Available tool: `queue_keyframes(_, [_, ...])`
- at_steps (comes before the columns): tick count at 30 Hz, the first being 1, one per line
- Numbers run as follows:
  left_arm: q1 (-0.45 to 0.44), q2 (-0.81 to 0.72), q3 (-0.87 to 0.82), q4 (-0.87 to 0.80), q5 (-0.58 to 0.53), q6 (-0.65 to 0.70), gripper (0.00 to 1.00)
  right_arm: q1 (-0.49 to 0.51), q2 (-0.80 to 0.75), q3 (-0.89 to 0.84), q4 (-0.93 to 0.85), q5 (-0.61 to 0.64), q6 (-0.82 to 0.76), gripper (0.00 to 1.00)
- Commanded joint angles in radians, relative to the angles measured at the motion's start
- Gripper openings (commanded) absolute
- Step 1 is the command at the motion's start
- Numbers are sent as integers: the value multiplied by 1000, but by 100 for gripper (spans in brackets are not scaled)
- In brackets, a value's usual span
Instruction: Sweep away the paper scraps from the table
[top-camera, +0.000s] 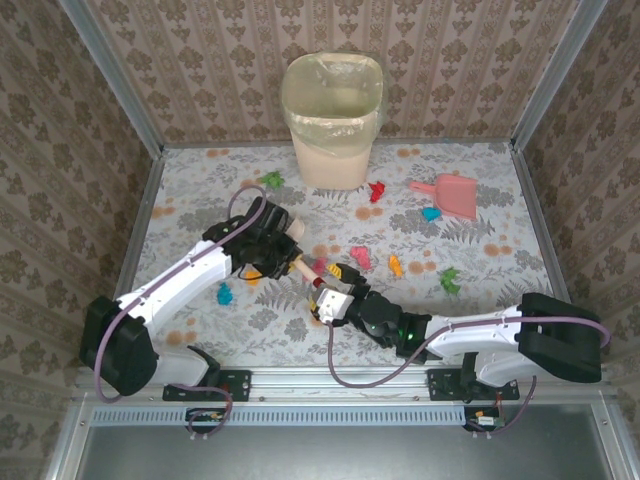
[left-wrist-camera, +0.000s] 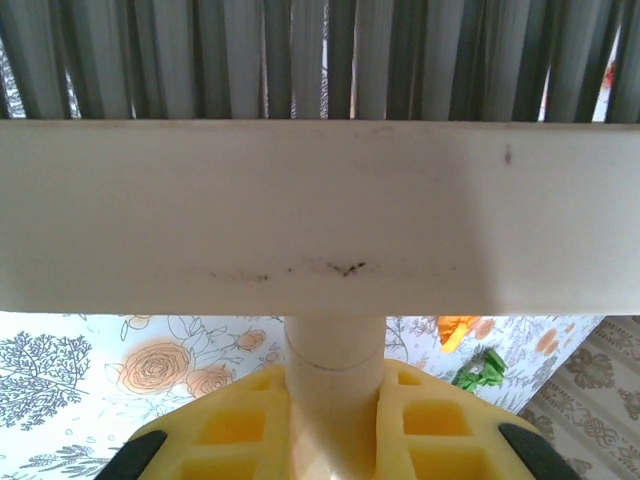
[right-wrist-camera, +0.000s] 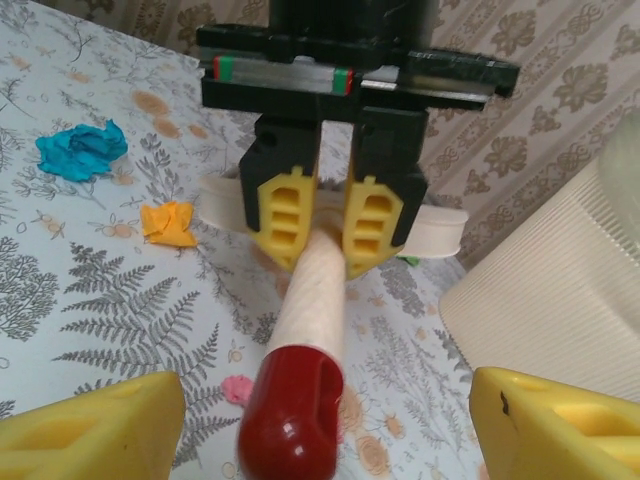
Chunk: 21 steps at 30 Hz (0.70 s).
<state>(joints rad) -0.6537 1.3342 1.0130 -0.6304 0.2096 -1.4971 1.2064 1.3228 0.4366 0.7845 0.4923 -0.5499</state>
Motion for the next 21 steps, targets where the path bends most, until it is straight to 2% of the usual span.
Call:
queue_keyframes(1, [-14,9,-13,41,25,-36,0,8,19,29,34,39,-12,73])
queue_keyframes(8, [-26,25,-4,43,34,-35,0,8,59,51,25,65,-15,63])
queue_keyframes(14, [-30,17,-7,44,33,-37,0,8,62,65,6,72,-7,49])
queue_keyframes(21, [-26,16,-7,52,36,-36,0,4,101,77,-10,80,-3,49])
